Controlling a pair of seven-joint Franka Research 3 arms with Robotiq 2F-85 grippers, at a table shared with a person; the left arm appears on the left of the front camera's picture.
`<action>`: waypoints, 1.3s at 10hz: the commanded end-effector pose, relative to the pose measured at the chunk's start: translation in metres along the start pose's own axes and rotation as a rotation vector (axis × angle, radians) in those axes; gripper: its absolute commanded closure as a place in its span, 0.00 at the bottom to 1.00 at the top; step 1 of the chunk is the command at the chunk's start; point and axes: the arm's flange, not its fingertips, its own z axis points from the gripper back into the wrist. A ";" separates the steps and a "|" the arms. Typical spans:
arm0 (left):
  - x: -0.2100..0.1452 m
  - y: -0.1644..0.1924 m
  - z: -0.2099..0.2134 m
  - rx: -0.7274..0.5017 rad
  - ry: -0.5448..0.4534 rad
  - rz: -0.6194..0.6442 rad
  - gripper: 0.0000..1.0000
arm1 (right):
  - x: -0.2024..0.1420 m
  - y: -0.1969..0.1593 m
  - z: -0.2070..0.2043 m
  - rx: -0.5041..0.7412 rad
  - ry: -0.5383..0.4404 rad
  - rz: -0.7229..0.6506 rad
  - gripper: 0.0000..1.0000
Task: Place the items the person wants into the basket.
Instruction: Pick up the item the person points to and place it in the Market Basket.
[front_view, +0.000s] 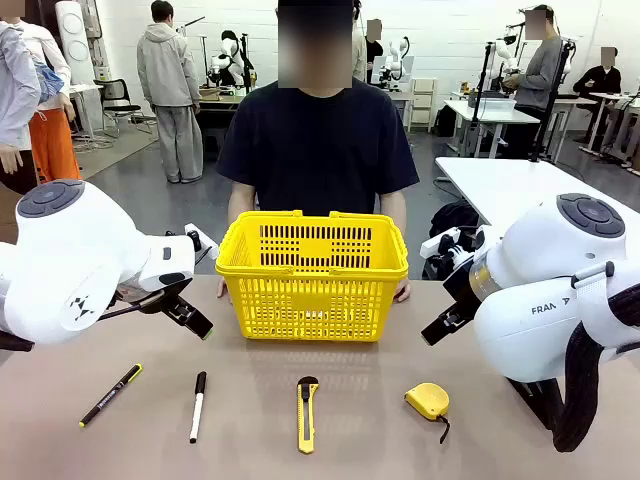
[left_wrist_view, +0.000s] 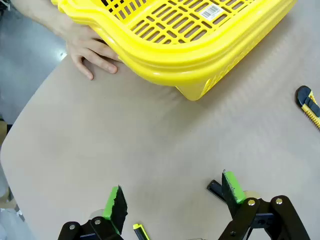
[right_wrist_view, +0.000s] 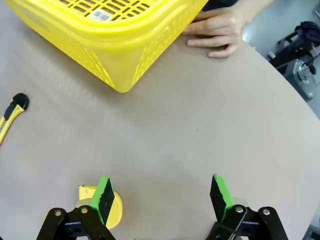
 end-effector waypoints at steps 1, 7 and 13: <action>0.000 0.000 0.000 0.000 0.000 0.000 0.00 | 0.000 0.000 0.000 0.000 0.000 0.000 0.00; 0.000 0.000 0.000 0.000 0.000 0.000 0.00 | 0.000 0.000 0.000 0.000 0.000 0.000 0.00; 0.000 0.000 0.000 0.000 0.000 0.000 0.00 | 0.000 0.000 0.000 0.000 0.000 0.000 0.00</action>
